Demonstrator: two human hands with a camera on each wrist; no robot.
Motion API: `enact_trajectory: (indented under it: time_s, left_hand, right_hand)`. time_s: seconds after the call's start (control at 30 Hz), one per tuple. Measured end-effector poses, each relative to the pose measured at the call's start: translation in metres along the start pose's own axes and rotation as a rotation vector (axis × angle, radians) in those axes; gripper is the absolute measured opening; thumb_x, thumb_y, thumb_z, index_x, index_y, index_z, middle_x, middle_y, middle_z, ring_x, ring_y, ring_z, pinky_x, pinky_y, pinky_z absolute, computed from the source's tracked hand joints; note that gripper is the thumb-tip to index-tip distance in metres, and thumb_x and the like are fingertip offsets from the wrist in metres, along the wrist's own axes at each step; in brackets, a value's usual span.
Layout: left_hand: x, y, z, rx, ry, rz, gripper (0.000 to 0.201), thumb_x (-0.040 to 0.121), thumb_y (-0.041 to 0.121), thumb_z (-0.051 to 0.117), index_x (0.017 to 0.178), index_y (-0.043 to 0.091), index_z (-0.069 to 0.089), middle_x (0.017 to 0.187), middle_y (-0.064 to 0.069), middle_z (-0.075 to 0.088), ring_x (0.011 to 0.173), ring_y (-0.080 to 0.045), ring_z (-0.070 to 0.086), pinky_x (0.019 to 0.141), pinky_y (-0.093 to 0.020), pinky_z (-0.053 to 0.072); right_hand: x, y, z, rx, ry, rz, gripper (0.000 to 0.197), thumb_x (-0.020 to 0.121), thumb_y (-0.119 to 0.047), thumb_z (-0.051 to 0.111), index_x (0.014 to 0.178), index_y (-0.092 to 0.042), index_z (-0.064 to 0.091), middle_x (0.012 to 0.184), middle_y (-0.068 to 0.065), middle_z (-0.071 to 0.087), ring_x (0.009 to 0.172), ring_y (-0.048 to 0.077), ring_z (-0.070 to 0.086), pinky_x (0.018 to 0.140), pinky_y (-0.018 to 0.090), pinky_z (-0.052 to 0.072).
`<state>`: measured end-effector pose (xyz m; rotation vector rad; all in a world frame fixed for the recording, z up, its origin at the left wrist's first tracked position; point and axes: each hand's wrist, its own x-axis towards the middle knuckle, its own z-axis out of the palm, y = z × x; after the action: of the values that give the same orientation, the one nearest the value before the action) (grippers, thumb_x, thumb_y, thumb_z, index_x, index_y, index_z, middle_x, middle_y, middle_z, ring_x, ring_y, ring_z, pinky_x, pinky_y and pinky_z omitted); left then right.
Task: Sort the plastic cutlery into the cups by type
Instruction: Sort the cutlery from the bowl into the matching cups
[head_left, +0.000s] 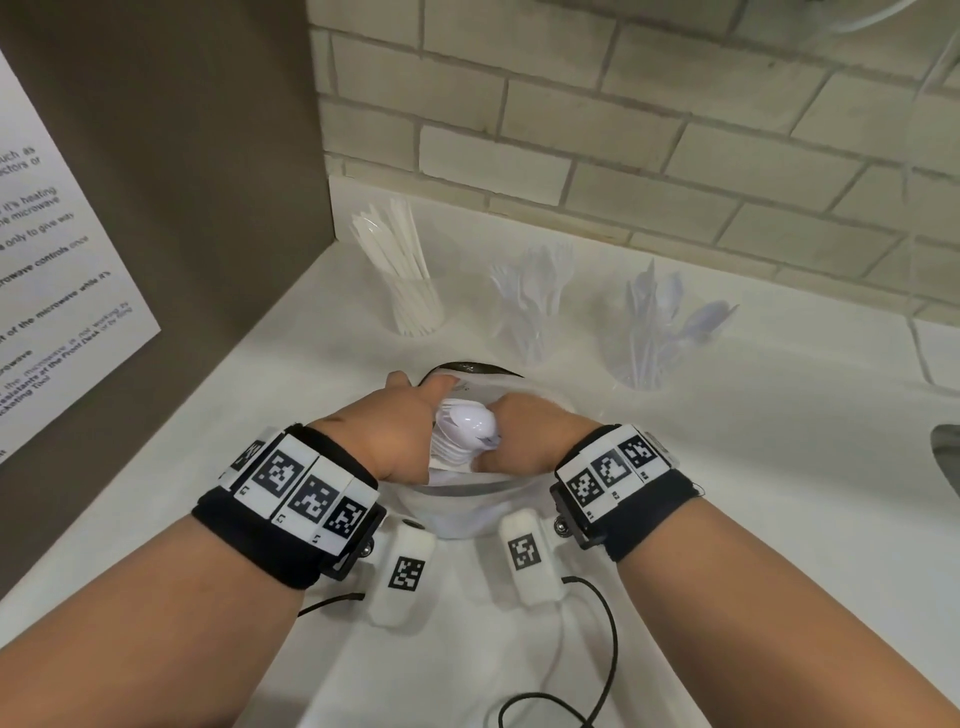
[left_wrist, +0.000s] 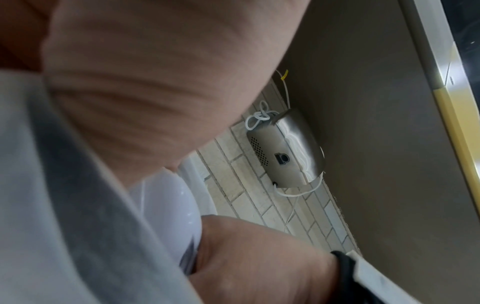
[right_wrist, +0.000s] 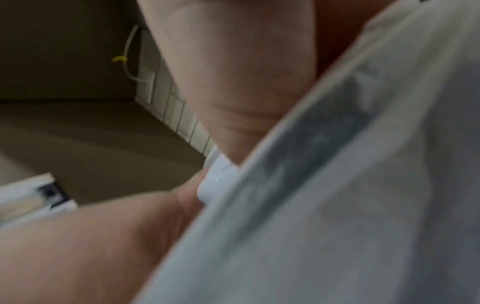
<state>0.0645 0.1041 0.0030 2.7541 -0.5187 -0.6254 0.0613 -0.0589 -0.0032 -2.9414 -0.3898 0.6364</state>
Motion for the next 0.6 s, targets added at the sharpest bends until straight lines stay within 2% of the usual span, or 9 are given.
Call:
enact_trajectory:
  time_s: [0.07,0.2,0.27,0.37,0.47,0.5,0.6]
  left_hand:
    - [0.0,0.001,0.001,-0.011,0.006,0.004,0.099,0.07,0.03,0.077,0.146,0.03,0.014,0.125,-0.016,0.035,0.094,-0.033,0.061,0.087,-0.034,0.052]
    - [0.002,-0.002,0.003,-0.011,0.009,-0.005,0.096,0.071,0.024,0.075,0.145,0.032,0.015,0.124,-0.014,0.035,0.092,-0.031,0.061,0.086,-0.033,0.052]
    - [0.003,-0.004,0.002,-0.007,0.007,-0.017,0.096,0.07,0.024,0.075,0.144,0.035,0.016,0.123,-0.011,0.036,0.092,-0.03,0.061,0.088,-0.034,0.053]
    - [0.003,-0.009,-0.003,-0.041,0.008,0.002,0.094,0.066,0.038,0.077,0.141,0.041,0.02,0.124,-0.008,0.04,0.103,-0.03,0.059,0.093,-0.037,0.052]
    - [0.002,-0.013,-0.008,-0.071,0.026,0.037,0.09,0.059,0.05,0.075,0.134,0.052,0.026,0.123,-0.001,0.049,0.112,-0.024,0.054,0.096,-0.035,0.05]
    - [0.001,-0.013,-0.01,-0.08,0.022,0.04,0.089,0.059,0.049,0.074,0.134,0.053,0.026,0.122,-0.001,0.049,0.112,-0.024,0.054,0.095,-0.035,0.05]
    - [0.001,-0.011,-0.011,-0.069,0.008,0.03,0.093,0.063,0.03,0.077,0.139,0.045,0.024,0.119,-0.004,0.047,0.108,-0.027,0.057,0.092,-0.036,0.052]
  right_hand:
    - [0.0,0.001,0.0,0.043,-0.014,-0.015,0.028,0.078,-0.034,0.07,0.095,-0.012,0.064,0.09,0.005,0.063,0.08,0.025,0.06,0.072,0.031,0.05]
    - [0.0,0.001,0.002,0.086,-0.025,-0.016,0.022,0.077,-0.032,0.072,0.088,-0.016,0.061,0.084,0.002,0.059,0.076,0.023,0.057,0.068,0.028,0.044]
    - [-0.003,0.0,0.0,0.094,-0.047,-0.021,0.022,0.079,-0.03,0.069,0.086,-0.01,0.061,0.083,0.004,0.06,0.076,0.024,0.057,0.067,0.028,0.046]
    - [-0.011,0.003,-0.008,0.105,-0.062,-0.057,0.027,0.085,-0.026,0.063,0.099,-0.003,0.066,0.093,0.011,0.064,0.083,0.027,0.06,0.074,0.03,0.047]
    - [-0.019,0.01,-0.015,0.229,-0.049,-0.059,0.03,0.085,-0.027,0.066,0.11,-0.009,0.066,0.108,0.007,0.067,0.096,0.024,0.062,0.085,0.029,0.049]
    - [-0.021,0.011,-0.017,0.265,-0.052,-0.064,0.03,0.085,-0.026,0.066,0.112,-0.012,0.066,0.109,0.005,0.067,0.098,0.022,0.061,0.086,0.028,0.048]
    - [-0.026,0.012,-0.016,0.327,-0.095,-0.094,0.03,0.082,-0.02,0.068,0.113,-0.017,0.066,0.107,0.001,0.068,0.099,0.019,0.063,0.088,0.026,0.048]
